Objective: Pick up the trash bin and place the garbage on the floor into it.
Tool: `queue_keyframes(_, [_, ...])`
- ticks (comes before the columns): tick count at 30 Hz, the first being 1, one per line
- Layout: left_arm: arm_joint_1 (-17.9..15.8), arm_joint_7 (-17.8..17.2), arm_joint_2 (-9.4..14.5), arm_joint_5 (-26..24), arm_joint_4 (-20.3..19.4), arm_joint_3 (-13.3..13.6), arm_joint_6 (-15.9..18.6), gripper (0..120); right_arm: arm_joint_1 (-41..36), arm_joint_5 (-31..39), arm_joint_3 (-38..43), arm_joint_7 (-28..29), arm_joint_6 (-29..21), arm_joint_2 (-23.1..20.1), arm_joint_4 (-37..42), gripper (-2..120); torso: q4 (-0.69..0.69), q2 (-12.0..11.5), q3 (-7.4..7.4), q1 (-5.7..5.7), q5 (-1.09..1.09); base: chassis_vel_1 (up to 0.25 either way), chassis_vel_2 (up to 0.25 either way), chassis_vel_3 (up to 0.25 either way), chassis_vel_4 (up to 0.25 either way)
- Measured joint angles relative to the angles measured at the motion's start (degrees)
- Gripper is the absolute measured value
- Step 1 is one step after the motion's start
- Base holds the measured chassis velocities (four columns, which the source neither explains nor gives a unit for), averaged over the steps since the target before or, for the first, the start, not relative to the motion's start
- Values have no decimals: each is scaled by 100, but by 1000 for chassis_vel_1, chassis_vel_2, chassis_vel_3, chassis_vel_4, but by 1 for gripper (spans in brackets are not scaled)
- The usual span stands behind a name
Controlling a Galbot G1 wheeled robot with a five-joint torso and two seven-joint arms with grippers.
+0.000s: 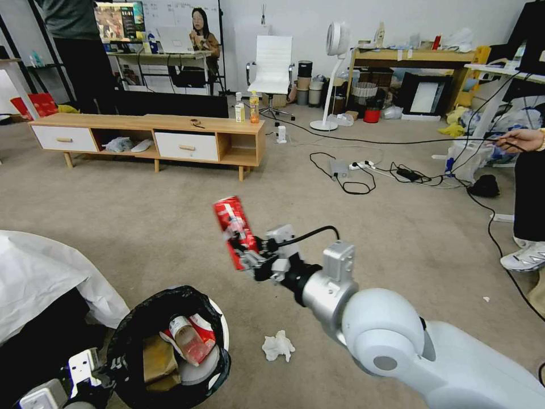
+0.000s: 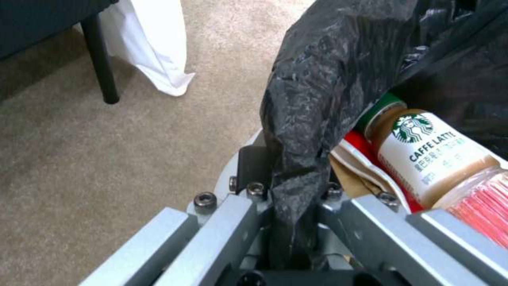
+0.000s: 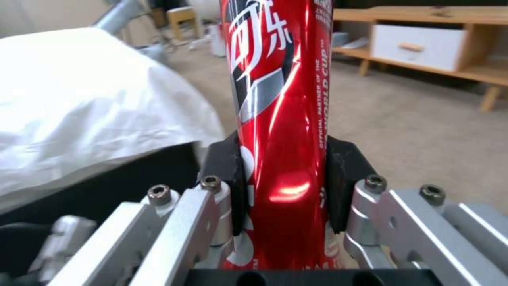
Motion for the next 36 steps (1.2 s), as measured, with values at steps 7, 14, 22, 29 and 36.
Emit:
queue_keyframes(7, [-21,0,-1,-8,-4,-41,14,2,414,196,-674,82,-4,237,-115,29,0,0,0,0,0,0,0,0,0])
queue_keyframes(14, [-38,0,4,-21,-21,-54,22,2,598,287,-1071,178,-75,352,-211,29,0,0,0,0,0,0,0,0,0])
queue_keyframes(22, [-97,-4,15,-32,-1,-56,34,2,797,360,-1569,271,-216,504,-415,29,0,0,0,0,0,0,0,0,0])
queue_keyframes(29, [-119,-6,31,-47,23,-65,39,2,807,346,-1762,307,-258,549,-535,29,0,0,0,0,0,0,0,0,0])
queue_keyframes(36, [-146,-10,46,-67,46,-77,41,2,739,265,-1974,346,-282,684,-704,29,0,0,0,0,0,0,0,0,0])
